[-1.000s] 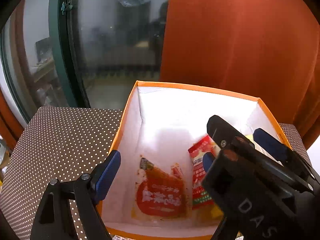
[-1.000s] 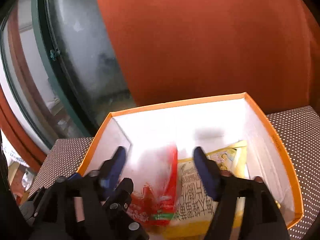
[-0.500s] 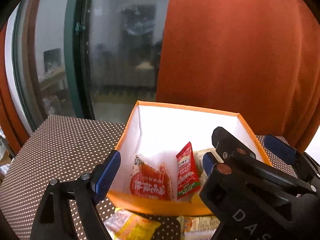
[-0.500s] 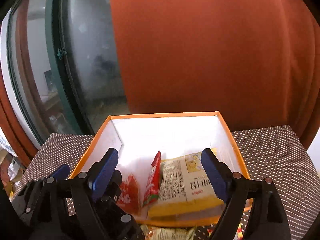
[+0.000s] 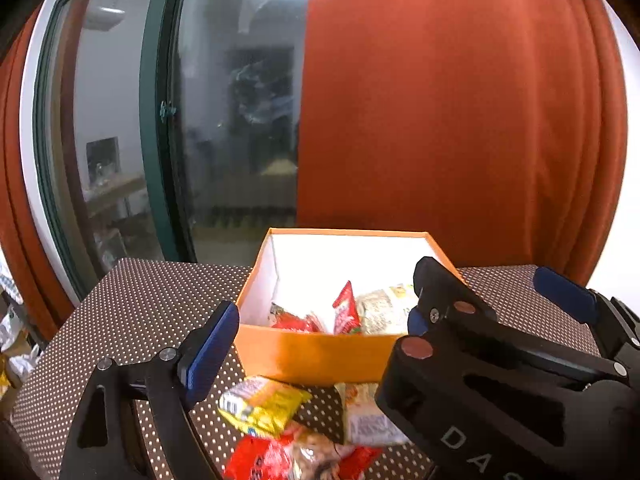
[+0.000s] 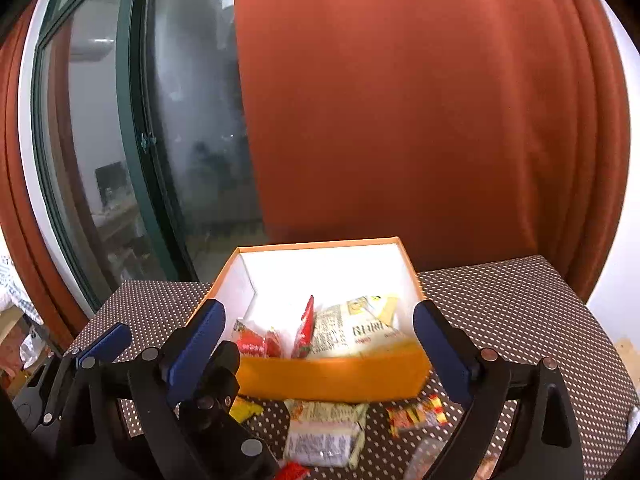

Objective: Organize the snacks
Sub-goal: 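Withdraw both tools from the box toward the remaining snacks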

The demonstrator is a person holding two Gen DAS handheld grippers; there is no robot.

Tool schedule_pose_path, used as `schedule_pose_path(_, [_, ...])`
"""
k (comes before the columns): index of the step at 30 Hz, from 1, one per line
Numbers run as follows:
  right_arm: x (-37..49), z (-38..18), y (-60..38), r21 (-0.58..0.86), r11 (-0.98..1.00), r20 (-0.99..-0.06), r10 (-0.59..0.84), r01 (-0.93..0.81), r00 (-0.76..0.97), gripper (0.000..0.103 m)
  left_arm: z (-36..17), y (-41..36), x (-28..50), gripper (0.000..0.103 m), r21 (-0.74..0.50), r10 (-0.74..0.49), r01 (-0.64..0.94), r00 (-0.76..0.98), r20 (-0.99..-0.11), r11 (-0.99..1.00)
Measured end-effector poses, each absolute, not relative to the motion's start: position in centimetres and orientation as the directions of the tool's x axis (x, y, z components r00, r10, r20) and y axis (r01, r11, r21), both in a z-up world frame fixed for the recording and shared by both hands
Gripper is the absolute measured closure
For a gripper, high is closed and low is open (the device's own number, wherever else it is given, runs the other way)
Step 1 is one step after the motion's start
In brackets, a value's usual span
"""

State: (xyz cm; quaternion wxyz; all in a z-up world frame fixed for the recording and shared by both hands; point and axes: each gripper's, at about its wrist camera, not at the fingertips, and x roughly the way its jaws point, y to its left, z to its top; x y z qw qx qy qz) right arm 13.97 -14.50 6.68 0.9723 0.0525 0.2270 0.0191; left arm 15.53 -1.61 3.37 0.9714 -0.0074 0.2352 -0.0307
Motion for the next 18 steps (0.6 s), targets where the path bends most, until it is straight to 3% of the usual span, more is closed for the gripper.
schedule_pose_path(10, [7.8,5.9,-15.2,0.084,0.996,-0.440,0.037,0.000,0.897,0.004,2.8,-3.6,10.3,0.011,-0.005,-0.070,0.076,0.898,-0.434,0.997])
schedule_pose_path(18, [5.0,4.8,-16.3,0.082,0.997,-0.449,0.025,0.013,0.893,0.004,1.6,-5.2,8.2,0.000,0.016,-0.070,0.085,0.900,-0.429,0.996])
